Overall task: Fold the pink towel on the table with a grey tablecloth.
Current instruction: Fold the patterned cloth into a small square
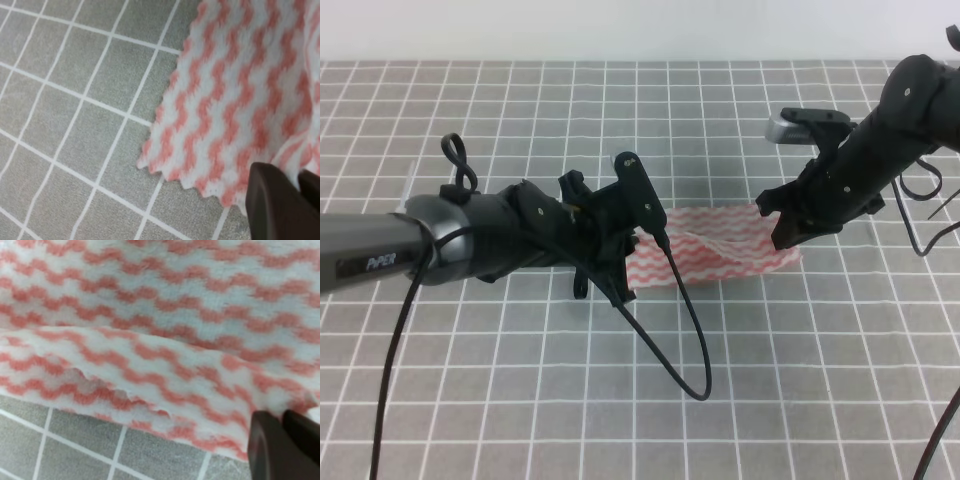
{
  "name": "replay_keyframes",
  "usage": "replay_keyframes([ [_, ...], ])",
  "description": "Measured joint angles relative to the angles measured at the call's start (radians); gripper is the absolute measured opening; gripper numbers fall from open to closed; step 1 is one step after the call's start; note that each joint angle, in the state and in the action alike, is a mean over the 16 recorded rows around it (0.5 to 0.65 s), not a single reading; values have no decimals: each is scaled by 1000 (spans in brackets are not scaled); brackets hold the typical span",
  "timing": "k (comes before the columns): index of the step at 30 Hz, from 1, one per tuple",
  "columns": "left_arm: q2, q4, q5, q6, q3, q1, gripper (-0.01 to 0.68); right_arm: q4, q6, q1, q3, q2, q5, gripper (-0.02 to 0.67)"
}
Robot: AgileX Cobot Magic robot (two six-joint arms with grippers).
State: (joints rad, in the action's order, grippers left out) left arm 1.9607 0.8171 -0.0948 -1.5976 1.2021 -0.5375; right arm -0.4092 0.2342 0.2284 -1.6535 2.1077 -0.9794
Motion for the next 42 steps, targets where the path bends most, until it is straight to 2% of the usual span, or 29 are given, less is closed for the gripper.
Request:
replay_keyframes([
  [30,2,0,38,-1,0,0,-3,47,-4,0,-100,-10,-144,-15],
  [42,-1,-1,75,-3,0,0,-2,51,-13,0,-100,-8,-115,-15],
])
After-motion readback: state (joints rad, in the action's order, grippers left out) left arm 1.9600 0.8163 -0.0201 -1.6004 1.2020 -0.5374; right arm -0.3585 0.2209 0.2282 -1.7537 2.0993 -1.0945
